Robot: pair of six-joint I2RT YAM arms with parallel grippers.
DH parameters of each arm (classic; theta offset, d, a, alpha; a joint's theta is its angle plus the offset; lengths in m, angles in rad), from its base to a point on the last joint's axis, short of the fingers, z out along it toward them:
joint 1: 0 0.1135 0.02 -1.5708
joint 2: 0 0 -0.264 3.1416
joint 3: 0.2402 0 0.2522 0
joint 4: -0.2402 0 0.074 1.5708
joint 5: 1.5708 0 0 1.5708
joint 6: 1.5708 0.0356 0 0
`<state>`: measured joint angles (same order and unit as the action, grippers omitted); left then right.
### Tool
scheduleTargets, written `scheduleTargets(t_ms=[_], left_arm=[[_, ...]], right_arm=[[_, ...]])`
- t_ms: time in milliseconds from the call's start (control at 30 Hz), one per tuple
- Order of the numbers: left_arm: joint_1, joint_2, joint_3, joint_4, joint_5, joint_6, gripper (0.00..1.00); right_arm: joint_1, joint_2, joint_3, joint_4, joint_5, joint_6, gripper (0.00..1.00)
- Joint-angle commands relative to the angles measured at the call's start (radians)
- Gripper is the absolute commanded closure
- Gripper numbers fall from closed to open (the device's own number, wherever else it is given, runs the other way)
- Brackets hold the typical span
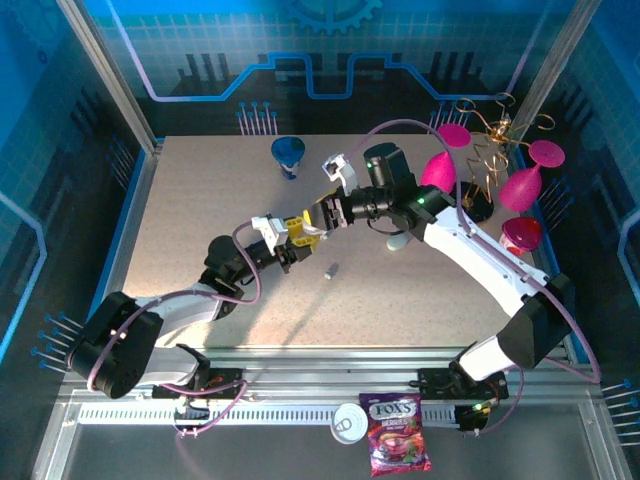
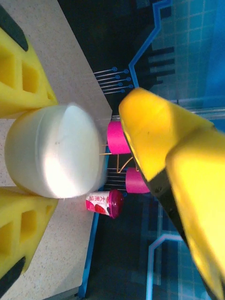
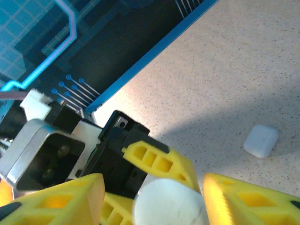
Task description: Insert the wireless bluetooth earbuds into the charging case
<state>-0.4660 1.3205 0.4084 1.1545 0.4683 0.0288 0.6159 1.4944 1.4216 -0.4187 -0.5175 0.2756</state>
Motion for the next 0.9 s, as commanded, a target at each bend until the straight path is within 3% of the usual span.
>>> scheduleTargets(t_ms=[0, 100, 167, 333, 500, 667, 867], left_arm=[[-0.003, -0.028, 0.000, -0.006, -0.037, 0.011, 0.73], [-0.003, -0.026, 0.005, -0.001, -0.027, 0.007, 0.73], [-0.003, -0.026, 0.006, 0.011, -0.018, 0.005, 0.73], [-0.003, -0.029, 0.003, 0.052, 0.012, -0.007, 0.73], [-0.003, -0.038, 0.011, 0.067, 0.000, -0.001, 0.73], [-0.003, -0.030, 0.022, 0.072, 0.000, 0.004, 0.73], [-0.005, -0.008, 0.034, 0.095, 0.004, -0.010, 0.73]], right_arm=[[-0.010, -0.037, 0.011, -0.059, -0.029, -0.061, 0.43], [-0.027, -0.073, -0.023, -0.021, -0.001, -0.033, 0.42], [-0.054, -0.092, -0.060, 0.037, 0.003, 0.040, 0.35], [-0.153, -0.089, -0.174, 0.212, -0.162, 0.314, 0.27], [-0.188, -0.079, -0.340, 0.544, -0.330, 0.616, 0.27], [-0.168, -0.059, -0.456, 0.861, -0.377, 0.859, 0.28], [-0.153, 0.022, -0.561, 1.219, -0.375, 1.140, 0.37]])
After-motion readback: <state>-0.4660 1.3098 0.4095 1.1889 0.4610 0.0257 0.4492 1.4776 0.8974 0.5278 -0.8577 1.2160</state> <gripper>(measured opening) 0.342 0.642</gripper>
